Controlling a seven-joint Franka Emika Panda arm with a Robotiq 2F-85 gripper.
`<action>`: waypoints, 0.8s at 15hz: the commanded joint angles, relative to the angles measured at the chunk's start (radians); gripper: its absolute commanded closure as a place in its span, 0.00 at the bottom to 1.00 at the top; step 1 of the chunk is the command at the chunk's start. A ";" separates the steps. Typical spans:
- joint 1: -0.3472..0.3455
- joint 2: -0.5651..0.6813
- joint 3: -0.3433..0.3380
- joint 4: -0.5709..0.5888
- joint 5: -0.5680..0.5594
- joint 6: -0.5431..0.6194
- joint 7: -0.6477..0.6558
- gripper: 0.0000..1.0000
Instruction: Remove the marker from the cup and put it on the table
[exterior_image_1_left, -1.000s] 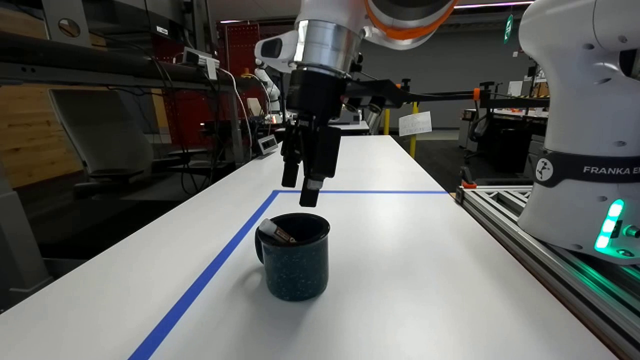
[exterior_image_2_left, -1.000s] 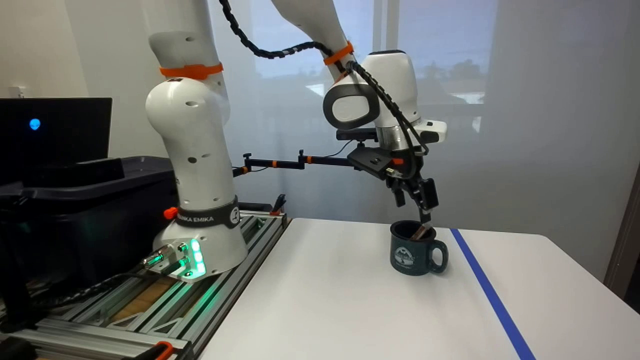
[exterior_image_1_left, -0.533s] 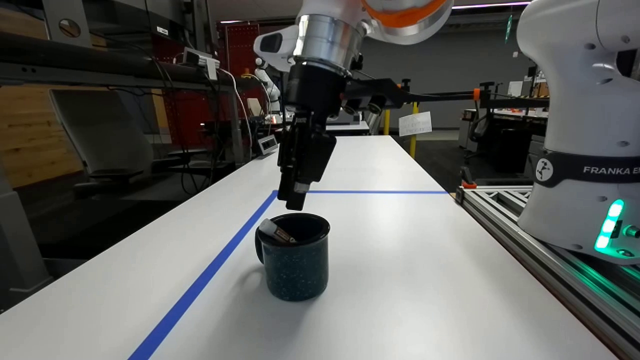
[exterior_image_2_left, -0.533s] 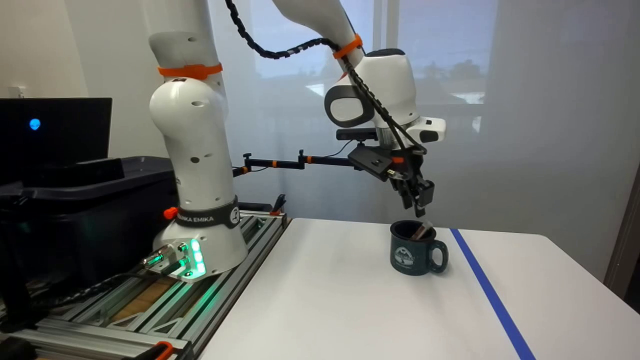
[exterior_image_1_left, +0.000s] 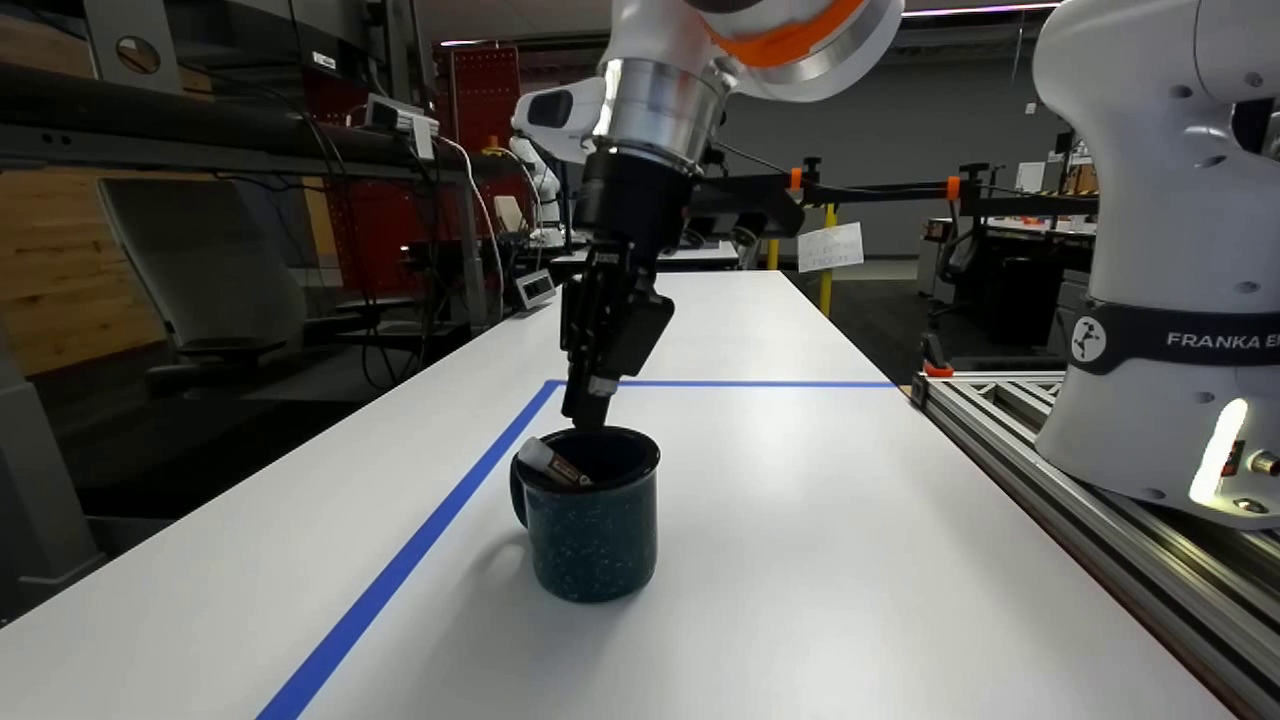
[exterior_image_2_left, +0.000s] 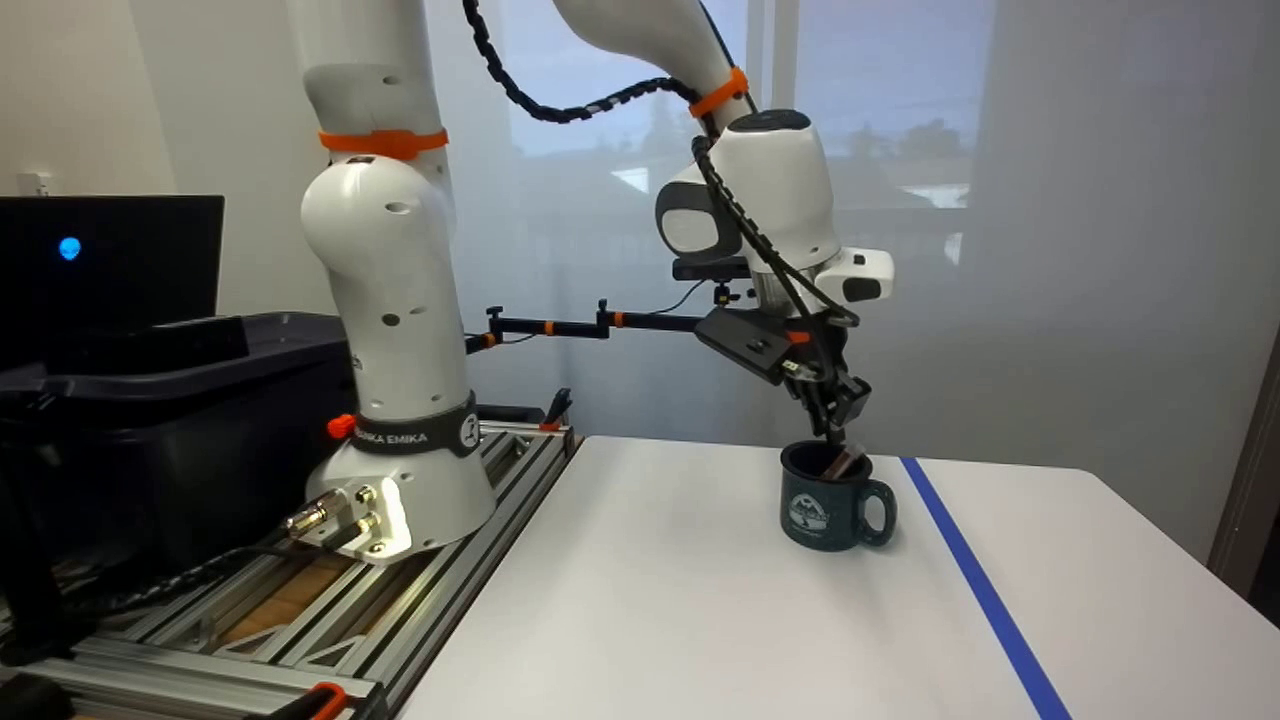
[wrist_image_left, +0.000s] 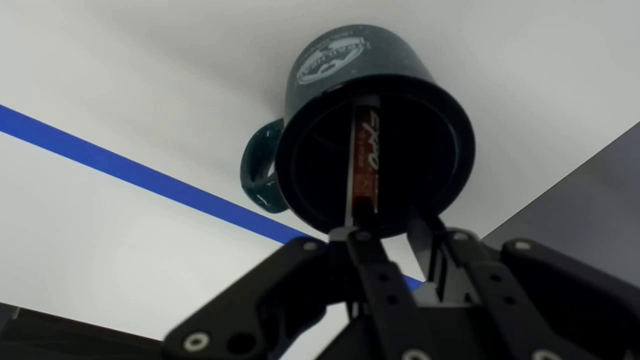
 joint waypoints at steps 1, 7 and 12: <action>0.003 0.062 -0.003 0.036 0.081 -0.012 -0.113 0.62; -0.010 0.134 0.011 0.077 0.143 -0.003 -0.216 0.58; -0.022 0.182 0.028 0.123 0.233 -0.004 -0.309 0.65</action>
